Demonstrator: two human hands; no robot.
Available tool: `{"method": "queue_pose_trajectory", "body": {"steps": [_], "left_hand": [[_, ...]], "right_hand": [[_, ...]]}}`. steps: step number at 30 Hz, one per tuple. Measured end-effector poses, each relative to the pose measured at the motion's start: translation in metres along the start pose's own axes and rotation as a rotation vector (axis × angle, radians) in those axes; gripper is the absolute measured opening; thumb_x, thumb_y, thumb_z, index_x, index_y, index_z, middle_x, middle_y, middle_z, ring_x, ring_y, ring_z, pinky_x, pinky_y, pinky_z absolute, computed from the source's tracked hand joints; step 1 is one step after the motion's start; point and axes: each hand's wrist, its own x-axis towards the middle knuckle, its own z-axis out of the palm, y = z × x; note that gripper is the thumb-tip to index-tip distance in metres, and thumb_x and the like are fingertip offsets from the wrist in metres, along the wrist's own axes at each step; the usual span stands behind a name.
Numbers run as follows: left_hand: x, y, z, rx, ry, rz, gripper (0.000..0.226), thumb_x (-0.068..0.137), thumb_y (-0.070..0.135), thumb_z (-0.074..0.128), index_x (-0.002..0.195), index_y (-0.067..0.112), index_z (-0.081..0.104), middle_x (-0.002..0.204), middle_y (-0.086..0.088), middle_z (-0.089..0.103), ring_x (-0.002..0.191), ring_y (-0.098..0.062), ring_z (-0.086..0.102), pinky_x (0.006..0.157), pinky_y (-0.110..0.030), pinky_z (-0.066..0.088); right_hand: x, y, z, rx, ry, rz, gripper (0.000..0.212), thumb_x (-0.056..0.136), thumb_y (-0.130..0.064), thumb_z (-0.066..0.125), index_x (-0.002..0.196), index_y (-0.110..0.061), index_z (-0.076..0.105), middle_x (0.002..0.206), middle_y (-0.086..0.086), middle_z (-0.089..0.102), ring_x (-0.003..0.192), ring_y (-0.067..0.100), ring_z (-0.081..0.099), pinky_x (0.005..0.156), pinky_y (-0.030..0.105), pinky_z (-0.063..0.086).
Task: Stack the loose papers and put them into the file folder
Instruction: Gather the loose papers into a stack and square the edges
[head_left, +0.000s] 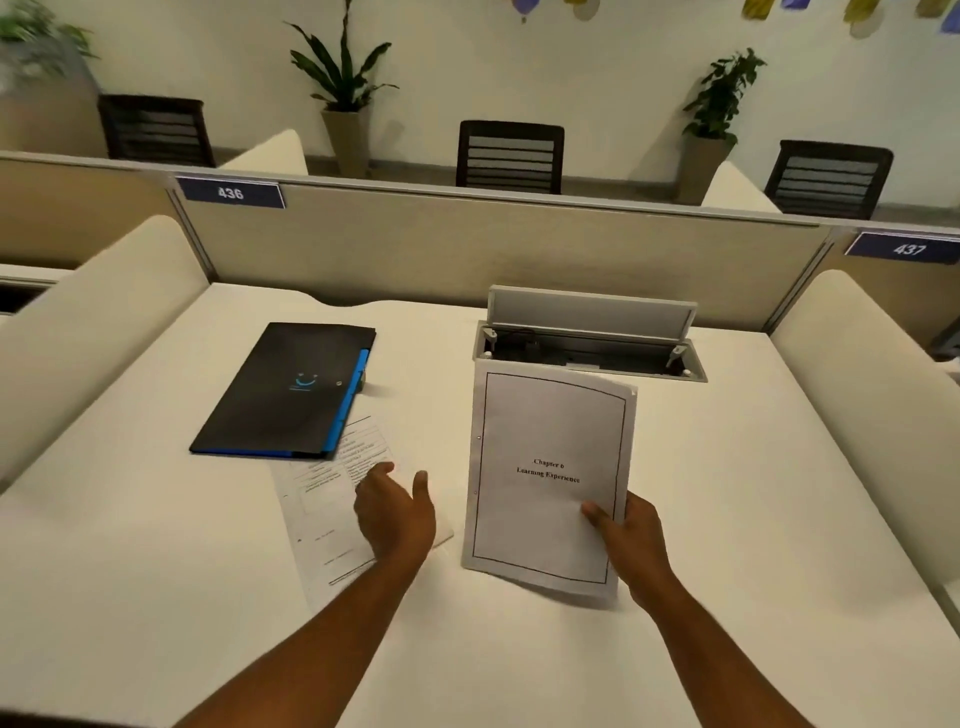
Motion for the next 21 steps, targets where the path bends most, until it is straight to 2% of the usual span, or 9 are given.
{"method": "queue_pose_trajectory", "body": {"steps": [2,4,7,12,15,17,19,21], "left_hand": [[0.01,-0.032,-0.01,0.34,-0.094,-0.078,0.071,0.088,0.047,0.06,0.144,0.014,0.03,0.154,-0.017,0.026,0.143,-0.037,0.022,0.116,-0.049,0.023],[0.014,-0.058,-0.016,0.557,-0.243,-0.103,0.085,0.088,0.056,0.052,0.151,0.016,0.01,0.16,-0.018,0.0,0.147,-0.039,-0.001,0.119,-0.053,0.007],[0.008,-0.077,-0.017,0.65,-0.365,-0.046,0.089,0.089,0.063,0.041,0.153,0.019,-0.001,0.159,-0.018,-0.014,0.146,-0.041,-0.008,0.118,-0.056,0.003],[-0.02,-0.064,-0.011,0.688,-0.481,0.139,0.086,0.09,0.062,0.04,0.153,0.025,-0.004,0.16,-0.015,-0.016,0.146,-0.041,-0.006,0.117,-0.056,0.004],[-0.042,-0.062,-0.002,0.722,-0.546,0.271,0.086,0.088,0.062,0.042,0.153,0.028,-0.003,0.16,-0.012,-0.015,0.146,-0.039,-0.004,0.117,-0.055,0.004],[-0.049,-0.058,0.002,0.71,-0.585,0.374,0.081,0.087,0.056,0.048,0.152,0.031,0.006,0.162,-0.007,-0.007,0.146,-0.035,0.005,0.118,-0.051,0.01],[-0.05,-0.052,0.004,0.628,-0.607,0.464,0.069,0.086,0.039,0.055,0.147,0.034,0.023,0.161,0.002,0.006,0.142,-0.027,0.018,0.115,-0.042,0.023],[-0.049,-0.05,0.005,0.513,-0.54,0.457,0.059,0.085,0.024,0.056,0.14,0.036,0.037,0.159,0.005,0.013,0.137,-0.024,0.024,0.11,-0.037,0.032]], "right_hand": [[-0.001,0.006,0.0,0.008,0.003,0.014,0.019,0.092,-0.016,0.072,0.111,-0.019,0.07,0.106,-0.001,0.076,0.096,0.02,0.072,0.085,0.042,0.059],[-0.003,0.011,0.001,0.009,0.011,0.038,0.024,0.092,-0.017,0.073,0.116,-0.014,0.07,0.108,0.002,0.075,0.097,0.023,0.071,0.086,0.044,0.059],[-0.005,0.013,0.004,0.056,0.002,0.071,0.022,0.091,-0.014,0.073,0.113,-0.018,0.07,0.108,0.002,0.076,0.096,0.023,0.072,0.082,0.041,0.059],[-0.009,0.008,0.007,0.167,-0.027,0.152,0.027,0.092,-0.011,0.072,0.118,-0.014,0.069,0.107,0.003,0.076,0.094,0.023,0.073,0.065,0.031,0.052],[-0.01,0.011,0.005,0.197,-0.02,0.196,0.028,0.091,-0.009,0.072,0.119,-0.011,0.069,0.106,0.005,0.076,0.091,0.024,0.072,0.063,0.03,0.049],[-0.01,0.014,0.002,0.216,-0.017,0.236,0.029,0.09,-0.007,0.072,0.119,-0.009,0.069,0.105,0.007,0.076,0.091,0.025,0.072,0.065,0.031,0.051],[-0.01,0.019,-0.001,0.227,-0.024,0.29,0.029,0.09,-0.005,0.072,0.118,-0.008,0.069,0.105,0.01,0.076,0.089,0.027,0.072,0.065,0.031,0.052],[-0.01,0.026,-0.006,0.241,-0.026,0.35,0.028,0.09,-0.004,0.072,0.117,-0.006,0.069,0.106,0.013,0.076,0.089,0.029,0.072,0.065,0.032,0.052]]}}
